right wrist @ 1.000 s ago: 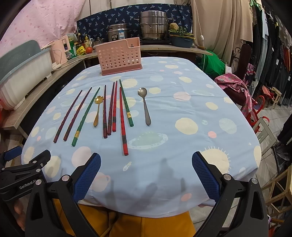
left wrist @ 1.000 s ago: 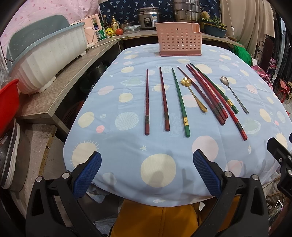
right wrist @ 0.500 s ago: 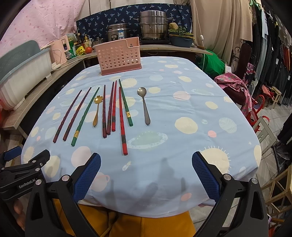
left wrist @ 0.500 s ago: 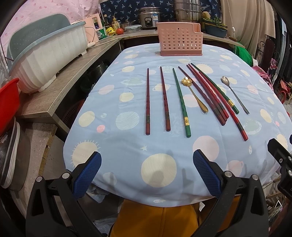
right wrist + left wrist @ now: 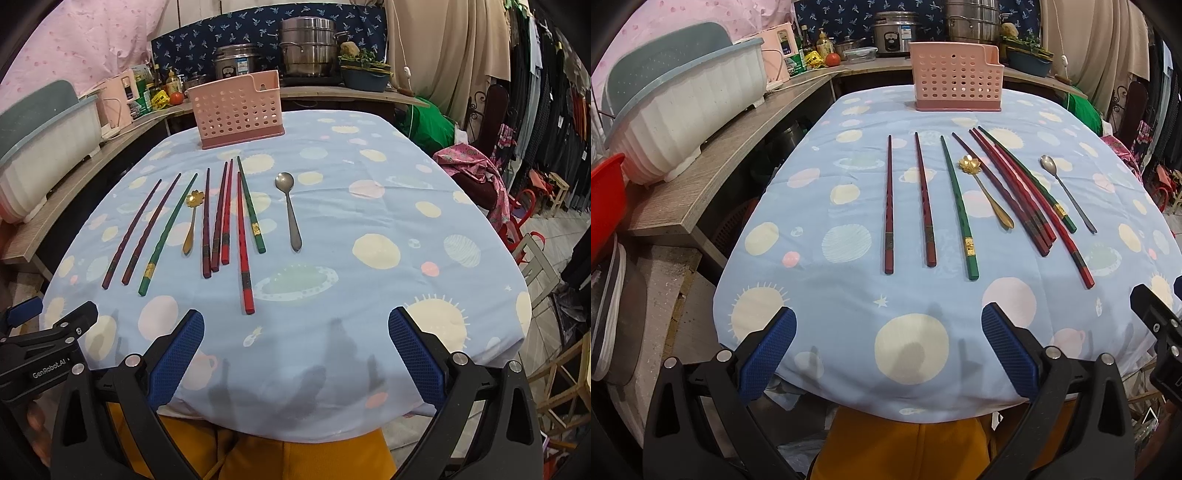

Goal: Organize utensils

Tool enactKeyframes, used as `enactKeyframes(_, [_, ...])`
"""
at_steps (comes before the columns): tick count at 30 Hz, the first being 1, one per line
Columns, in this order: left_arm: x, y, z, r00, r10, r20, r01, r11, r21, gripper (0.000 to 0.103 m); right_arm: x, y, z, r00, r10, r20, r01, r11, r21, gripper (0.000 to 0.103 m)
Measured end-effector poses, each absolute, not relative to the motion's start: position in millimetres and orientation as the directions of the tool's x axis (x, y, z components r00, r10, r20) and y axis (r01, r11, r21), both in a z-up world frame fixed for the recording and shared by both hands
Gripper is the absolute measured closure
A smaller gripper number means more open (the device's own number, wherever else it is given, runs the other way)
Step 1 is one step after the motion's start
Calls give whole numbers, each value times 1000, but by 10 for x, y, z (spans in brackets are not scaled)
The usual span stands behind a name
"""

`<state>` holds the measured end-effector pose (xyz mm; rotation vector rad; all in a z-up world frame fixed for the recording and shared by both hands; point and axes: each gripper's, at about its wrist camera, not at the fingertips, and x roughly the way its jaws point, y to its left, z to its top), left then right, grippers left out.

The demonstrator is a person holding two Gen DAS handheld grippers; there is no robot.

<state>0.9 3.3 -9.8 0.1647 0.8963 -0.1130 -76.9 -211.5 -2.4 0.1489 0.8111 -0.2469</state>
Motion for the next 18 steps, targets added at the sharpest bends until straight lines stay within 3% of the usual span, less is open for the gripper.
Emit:
enactKeyframes(16, [333, 302, -189, 602, -15, -798, 91, 995, 50, 7, -637, -2196, -23, 659, -164, -734, 285, 958, 42, 7])
enactKeyframes(18, [398, 337, -214, 598, -17, -801, 86, 995, 43, 11, -599, -2210, -18, 661, -163, -732, 285, 958, 43, 7])
